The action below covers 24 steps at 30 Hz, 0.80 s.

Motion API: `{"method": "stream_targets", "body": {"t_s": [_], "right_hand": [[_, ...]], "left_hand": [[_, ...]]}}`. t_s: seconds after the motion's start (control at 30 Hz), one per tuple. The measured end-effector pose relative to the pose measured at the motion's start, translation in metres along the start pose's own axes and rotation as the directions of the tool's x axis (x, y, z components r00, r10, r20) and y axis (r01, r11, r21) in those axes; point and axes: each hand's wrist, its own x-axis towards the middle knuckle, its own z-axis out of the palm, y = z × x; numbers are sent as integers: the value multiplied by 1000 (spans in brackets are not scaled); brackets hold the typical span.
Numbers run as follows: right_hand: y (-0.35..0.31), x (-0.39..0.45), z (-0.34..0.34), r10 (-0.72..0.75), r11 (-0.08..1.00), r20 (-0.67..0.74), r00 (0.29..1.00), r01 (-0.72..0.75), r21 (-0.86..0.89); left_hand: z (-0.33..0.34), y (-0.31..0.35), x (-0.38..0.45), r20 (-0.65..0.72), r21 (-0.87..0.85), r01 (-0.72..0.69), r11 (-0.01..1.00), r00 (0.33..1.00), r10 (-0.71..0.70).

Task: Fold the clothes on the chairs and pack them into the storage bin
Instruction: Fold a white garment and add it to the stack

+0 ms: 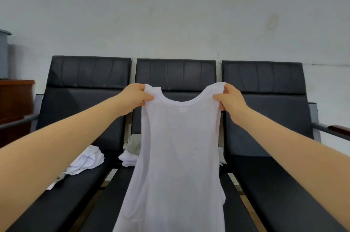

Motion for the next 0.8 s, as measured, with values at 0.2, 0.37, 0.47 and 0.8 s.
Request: {"method": "stream_targets", "body": {"t_s": [0.2, 0.37, 0.47, 0.8], "right_hand": [[70, 39, 37, -2, 991, 14, 1000, 4, -137], [94, 89, 64, -11, 981, -5, 1000, 10, -194], [134, 122, 91, 33, 984, -33, 999, -38, -174], [302, 109, 138, 560, 752, 123, 819, -440, -490]], "left_hand": [[16, -73, 53, -115, 173, 52, 983, 993, -33], [19, -101, 107, -174, 277, 47, 960, 985, 2], [29, -142, 145, -178, 328, 100, 939, 983, -43], [93, -297, 147, -229, 443, 408, 798, 912, -339]]}}
